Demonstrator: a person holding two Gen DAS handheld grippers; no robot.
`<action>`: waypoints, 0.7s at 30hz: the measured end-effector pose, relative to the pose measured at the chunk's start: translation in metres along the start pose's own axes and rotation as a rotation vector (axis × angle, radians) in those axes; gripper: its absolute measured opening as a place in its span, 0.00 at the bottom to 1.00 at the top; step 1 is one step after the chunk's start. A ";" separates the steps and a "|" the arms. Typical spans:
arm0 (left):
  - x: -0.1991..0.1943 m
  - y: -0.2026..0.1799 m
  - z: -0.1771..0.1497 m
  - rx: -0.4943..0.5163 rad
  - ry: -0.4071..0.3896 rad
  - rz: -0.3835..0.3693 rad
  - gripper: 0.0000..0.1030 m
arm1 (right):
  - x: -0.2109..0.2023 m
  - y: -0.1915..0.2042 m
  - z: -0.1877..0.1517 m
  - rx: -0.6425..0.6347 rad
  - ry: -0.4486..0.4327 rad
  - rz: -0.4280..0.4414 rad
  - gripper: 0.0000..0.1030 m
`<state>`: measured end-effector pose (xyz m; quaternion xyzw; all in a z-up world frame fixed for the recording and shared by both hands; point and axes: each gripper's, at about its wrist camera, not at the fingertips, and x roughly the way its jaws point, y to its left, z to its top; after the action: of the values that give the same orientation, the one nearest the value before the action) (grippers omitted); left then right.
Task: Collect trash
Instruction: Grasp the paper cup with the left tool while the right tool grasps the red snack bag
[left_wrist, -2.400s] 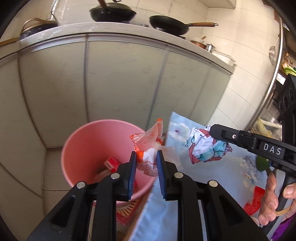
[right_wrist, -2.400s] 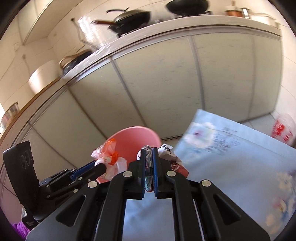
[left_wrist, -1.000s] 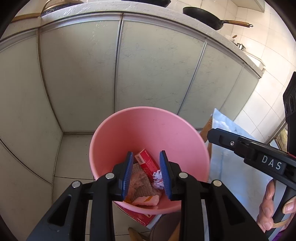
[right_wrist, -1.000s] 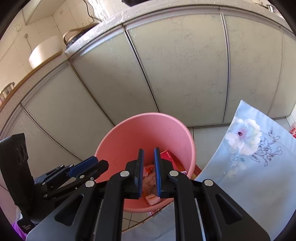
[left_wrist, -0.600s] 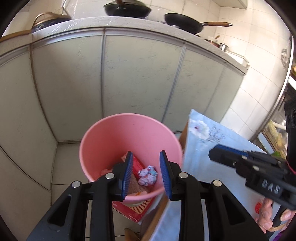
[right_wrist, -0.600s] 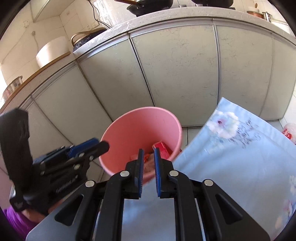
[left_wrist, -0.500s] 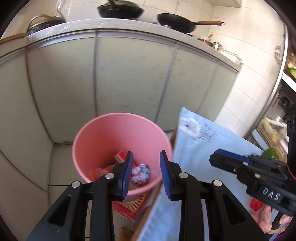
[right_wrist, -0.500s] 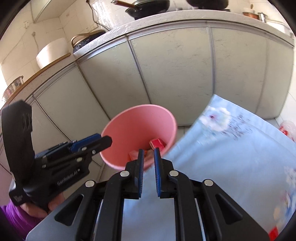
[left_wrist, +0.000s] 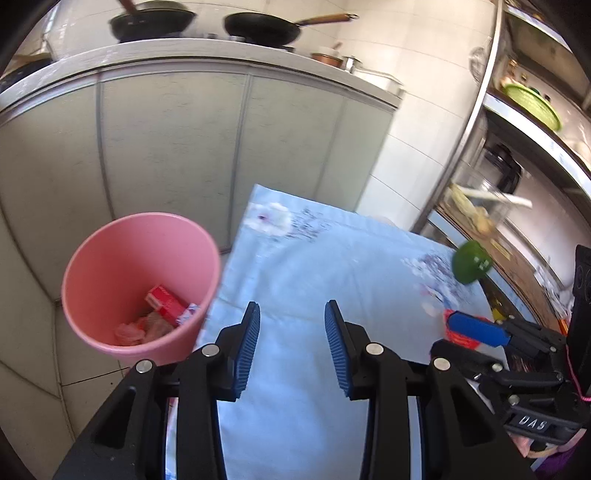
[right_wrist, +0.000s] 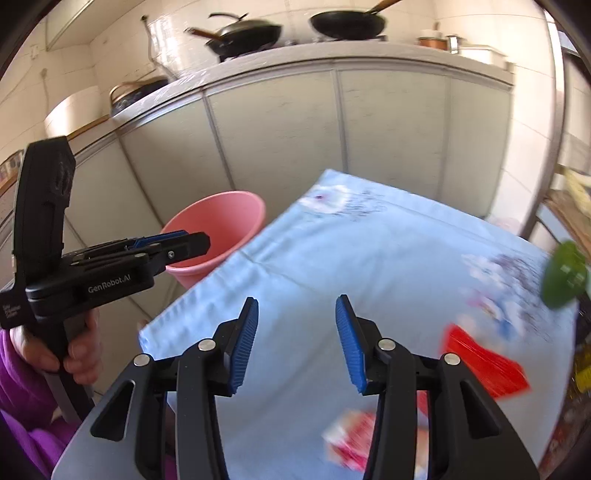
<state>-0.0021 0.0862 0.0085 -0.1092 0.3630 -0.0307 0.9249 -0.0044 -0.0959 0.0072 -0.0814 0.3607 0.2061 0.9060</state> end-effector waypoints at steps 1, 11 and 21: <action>0.001 -0.007 -0.001 0.019 0.005 -0.018 0.35 | -0.006 -0.005 -0.003 0.006 -0.009 -0.014 0.43; 0.021 -0.083 -0.026 0.231 0.134 -0.234 0.35 | -0.063 -0.073 -0.063 0.143 -0.043 -0.194 0.43; 0.037 -0.140 -0.055 0.453 0.280 -0.357 0.35 | -0.057 -0.092 -0.093 0.214 -0.006 -0.207 0.43</action>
<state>-0.0095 -0.0646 -0.0238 0.0430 0.4458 -0.2872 0.8467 -0.0597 -0.2242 -0.0214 -0.0207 0.3676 0.0722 0.9269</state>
